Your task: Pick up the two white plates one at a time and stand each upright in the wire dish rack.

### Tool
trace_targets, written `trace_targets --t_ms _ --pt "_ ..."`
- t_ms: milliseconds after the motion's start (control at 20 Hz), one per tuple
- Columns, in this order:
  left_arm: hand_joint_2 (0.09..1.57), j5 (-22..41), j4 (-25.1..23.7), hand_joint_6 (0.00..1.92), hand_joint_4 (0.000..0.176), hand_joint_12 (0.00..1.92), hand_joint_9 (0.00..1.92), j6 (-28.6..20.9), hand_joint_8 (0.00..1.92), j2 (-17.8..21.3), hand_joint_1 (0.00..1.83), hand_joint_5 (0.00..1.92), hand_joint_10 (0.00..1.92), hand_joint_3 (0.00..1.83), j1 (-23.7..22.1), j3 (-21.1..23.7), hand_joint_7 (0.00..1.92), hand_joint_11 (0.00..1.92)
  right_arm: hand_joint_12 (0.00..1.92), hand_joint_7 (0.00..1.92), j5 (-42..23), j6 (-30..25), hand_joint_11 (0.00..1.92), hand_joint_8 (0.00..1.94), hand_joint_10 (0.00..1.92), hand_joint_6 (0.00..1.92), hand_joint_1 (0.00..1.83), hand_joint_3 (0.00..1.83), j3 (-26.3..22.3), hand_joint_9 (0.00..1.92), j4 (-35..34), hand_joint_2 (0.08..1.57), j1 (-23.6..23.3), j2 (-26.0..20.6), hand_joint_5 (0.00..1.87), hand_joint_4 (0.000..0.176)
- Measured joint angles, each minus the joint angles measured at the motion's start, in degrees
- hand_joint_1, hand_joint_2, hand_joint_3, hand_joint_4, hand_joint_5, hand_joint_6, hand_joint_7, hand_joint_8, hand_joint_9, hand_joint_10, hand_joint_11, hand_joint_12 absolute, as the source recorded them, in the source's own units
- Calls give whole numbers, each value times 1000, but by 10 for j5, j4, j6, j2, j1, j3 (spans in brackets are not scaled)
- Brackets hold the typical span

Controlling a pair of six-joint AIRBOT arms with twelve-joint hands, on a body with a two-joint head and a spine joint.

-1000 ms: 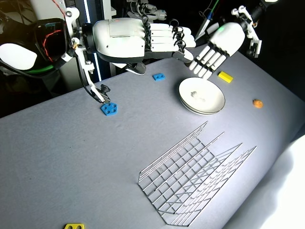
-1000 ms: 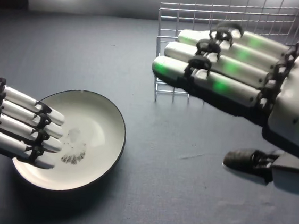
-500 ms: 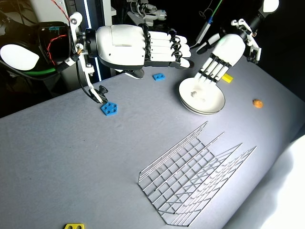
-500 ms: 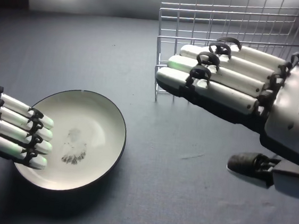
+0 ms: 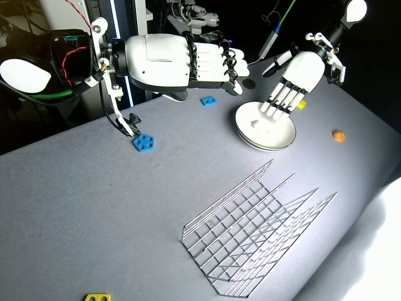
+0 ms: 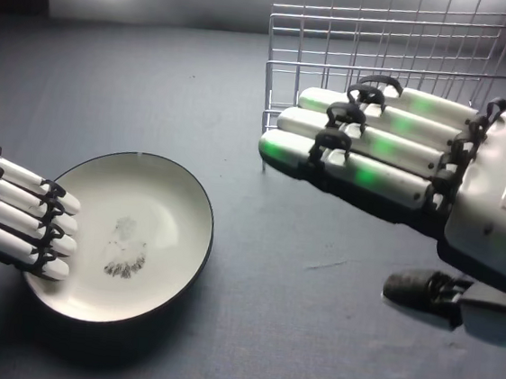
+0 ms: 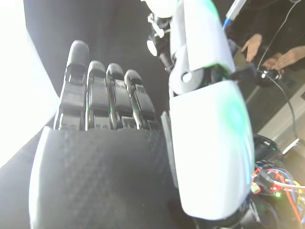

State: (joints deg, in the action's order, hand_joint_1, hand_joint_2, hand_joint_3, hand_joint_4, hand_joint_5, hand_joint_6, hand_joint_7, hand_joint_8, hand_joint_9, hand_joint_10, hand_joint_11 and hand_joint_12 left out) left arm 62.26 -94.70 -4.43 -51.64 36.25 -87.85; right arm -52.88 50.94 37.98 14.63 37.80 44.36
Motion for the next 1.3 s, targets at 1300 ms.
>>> trace_targets --t_ms 1300 --pt "1172 -35 29 4 0 233 107 -1 2 -9 0 188 2 0 34 20 145 0 443 0 5 31 0 0 0 0 1222 0 0 0 34 1008 11 0 0 0"
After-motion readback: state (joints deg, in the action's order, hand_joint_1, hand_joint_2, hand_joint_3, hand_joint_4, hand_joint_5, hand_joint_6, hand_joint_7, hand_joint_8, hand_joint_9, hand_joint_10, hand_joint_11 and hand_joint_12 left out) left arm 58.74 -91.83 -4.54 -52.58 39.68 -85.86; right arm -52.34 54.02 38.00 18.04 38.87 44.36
